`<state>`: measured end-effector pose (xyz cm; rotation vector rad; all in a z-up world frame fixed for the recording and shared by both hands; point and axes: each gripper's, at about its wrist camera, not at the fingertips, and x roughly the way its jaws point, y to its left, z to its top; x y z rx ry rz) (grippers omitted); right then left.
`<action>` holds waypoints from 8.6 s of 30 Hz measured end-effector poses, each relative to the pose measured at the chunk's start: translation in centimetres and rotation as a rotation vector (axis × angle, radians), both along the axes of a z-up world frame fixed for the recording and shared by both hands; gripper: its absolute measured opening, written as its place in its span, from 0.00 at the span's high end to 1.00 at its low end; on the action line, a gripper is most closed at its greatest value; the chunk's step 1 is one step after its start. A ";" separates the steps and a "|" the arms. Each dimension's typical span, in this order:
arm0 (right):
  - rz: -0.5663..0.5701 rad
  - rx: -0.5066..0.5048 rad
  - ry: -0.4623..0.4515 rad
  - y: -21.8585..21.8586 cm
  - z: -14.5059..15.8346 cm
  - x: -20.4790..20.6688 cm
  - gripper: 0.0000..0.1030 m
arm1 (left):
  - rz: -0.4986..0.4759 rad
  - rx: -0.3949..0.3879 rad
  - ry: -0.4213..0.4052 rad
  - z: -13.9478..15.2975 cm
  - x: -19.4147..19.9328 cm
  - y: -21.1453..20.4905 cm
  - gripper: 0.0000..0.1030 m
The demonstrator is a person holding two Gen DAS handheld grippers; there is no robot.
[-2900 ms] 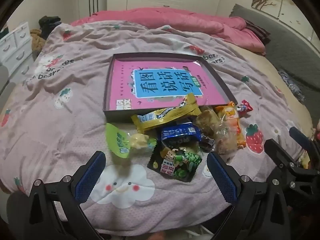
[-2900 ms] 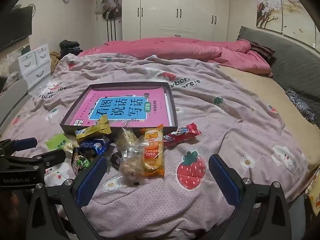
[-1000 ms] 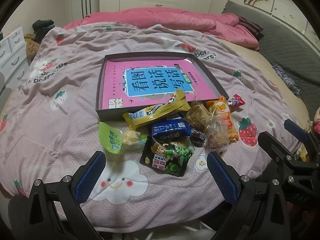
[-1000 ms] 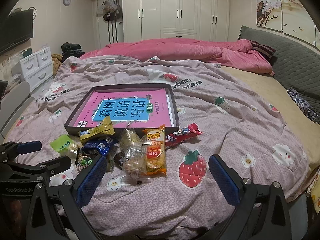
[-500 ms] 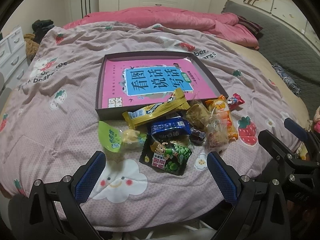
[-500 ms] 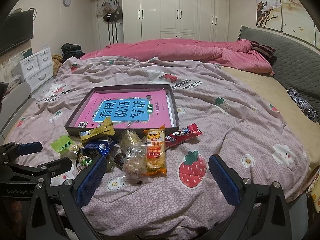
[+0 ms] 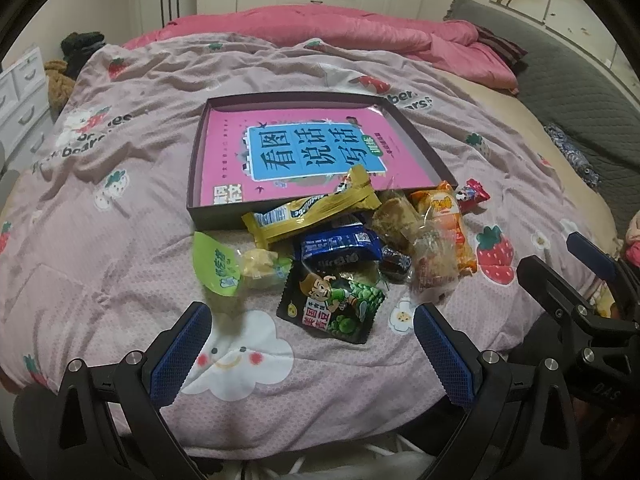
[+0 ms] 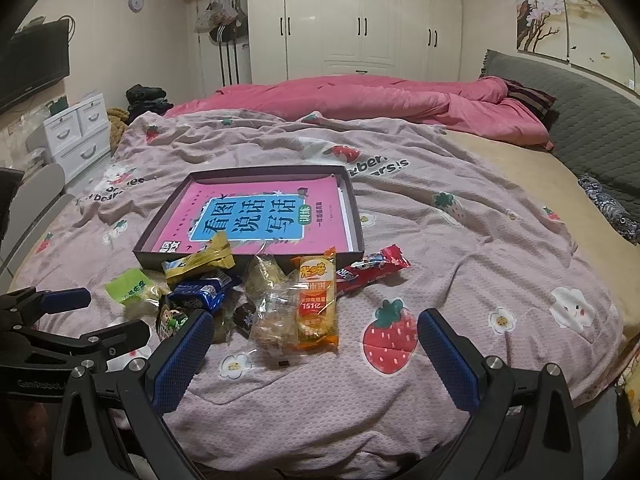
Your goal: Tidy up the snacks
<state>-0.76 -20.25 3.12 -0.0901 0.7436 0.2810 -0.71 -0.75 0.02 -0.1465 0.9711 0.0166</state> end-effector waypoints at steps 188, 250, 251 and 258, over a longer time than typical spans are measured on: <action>-0.006 0.063 0.198 2.8 -7.9 17.8 0.64 | 0.032 -0.174 0.032 -5.4 15.8 8.3 0.45; 0.029 0.156 0.018 0.7 -1.4 12.3 0.42 | 0.020 -0.158 -0.166 3.6 10.7 9.1 0.29; 0.031 0.154 0.016 0.8 -1.3 12.2 0.42 | 0.015 -0.160 -0.169 3.8 10.5 9.0 0.28; 0.045 0.154 0.006 0.9 -0.9 11.3 0.42 | 0.004 -0.162 -0.180 4.4 9.7 9.1 0.28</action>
